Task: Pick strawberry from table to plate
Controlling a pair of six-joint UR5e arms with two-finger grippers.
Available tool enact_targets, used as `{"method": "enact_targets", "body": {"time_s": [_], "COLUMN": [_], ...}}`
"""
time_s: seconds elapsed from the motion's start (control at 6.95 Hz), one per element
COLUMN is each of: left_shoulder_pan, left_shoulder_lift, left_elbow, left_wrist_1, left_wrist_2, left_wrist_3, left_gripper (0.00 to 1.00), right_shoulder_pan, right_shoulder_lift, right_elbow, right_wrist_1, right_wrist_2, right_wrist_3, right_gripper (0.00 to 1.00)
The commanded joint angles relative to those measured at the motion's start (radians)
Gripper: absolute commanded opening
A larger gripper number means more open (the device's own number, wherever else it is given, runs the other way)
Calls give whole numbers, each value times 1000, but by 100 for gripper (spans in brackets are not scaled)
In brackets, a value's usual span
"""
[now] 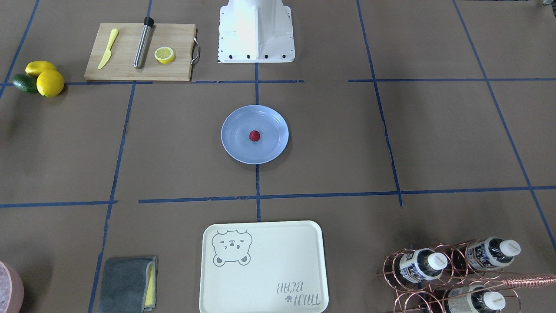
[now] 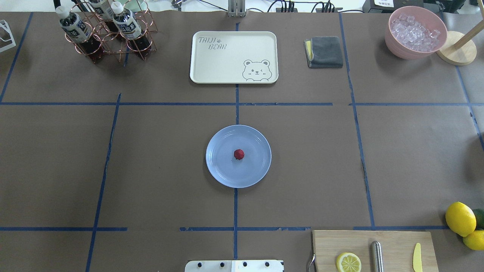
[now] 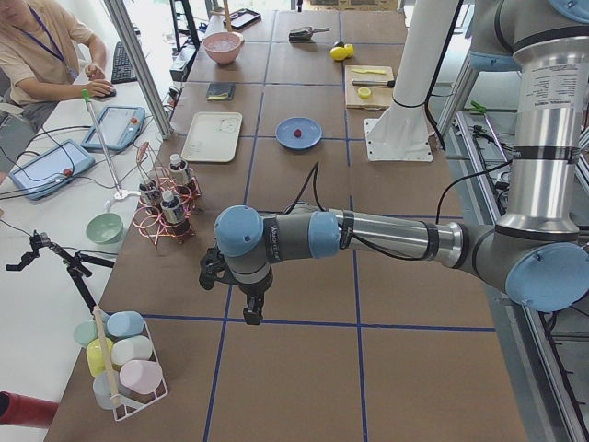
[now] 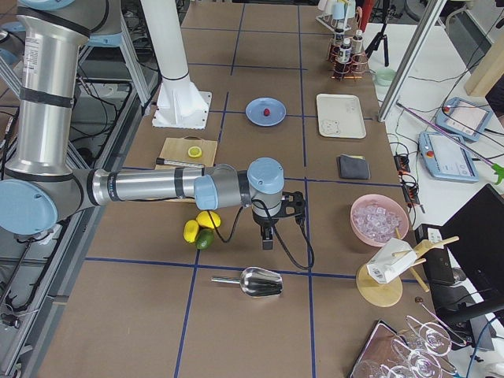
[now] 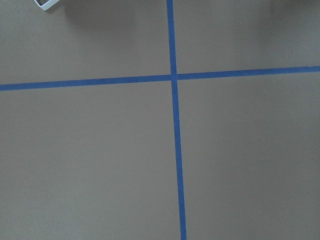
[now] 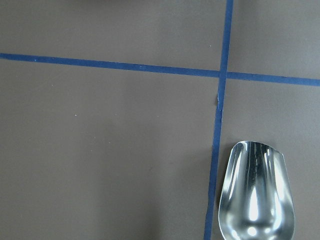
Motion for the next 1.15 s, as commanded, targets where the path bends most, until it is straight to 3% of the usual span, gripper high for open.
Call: {"method": "enact_targets", "body": {"time_s": [0.0,0.29,1.01], "left_shoulder_pan": [-1,-1,4], "left_shoulder_lift": [7,7,-23], "left_elbow": [13,7,1], "left_wrist_1": [-19,-25,-18], "left_wrist_2": [-2,-5,6], "left_wrist_3": [-3,4,1], "left_gripper": [100,100,100], "right_shoulder_pan": [-17,-17,-14], "right_shoulder_lift": [-5,12,25], "right_elbow": [9,3,-3], "right_wrist_1": [-22,-137,-137], "right_wrist_2": [-2,4,0], "right_wrist_3": [-21,-176,-161], "right_gripper": [100,100,100]}}
